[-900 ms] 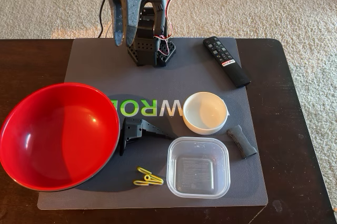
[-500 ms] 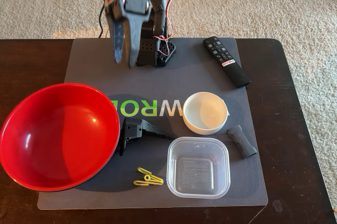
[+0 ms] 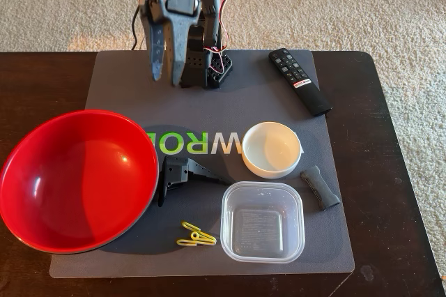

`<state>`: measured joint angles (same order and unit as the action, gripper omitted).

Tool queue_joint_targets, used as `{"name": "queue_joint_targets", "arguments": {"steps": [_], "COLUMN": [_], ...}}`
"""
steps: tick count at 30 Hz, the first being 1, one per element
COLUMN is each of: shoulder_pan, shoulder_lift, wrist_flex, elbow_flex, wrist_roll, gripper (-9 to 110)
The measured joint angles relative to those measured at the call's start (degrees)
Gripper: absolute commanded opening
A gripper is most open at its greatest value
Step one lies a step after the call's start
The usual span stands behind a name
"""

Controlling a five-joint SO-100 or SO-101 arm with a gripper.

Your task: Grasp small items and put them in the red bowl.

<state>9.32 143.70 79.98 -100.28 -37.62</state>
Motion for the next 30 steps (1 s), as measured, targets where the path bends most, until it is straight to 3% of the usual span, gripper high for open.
{"name": "queue_joint_targets", "arguments": {"steps": [6,12,16,24,30], "shoulder_pan": [-0.53,-5.98,-12.48,-32.26,-36.39], "shoulder_lift": [1.85,-8.7,-6.86,0.26,-6.42], "wrist_flex": [-0.35,3.43,7.03,9.14,2.2], "elbow_flex": [-2.9,3.78,5.36,-14.77,-25.05], "wrist_roll": [-0.53,-1.32,-3.43,-10.55,-11.34], "gripper": [24,24,23,23,22]}}
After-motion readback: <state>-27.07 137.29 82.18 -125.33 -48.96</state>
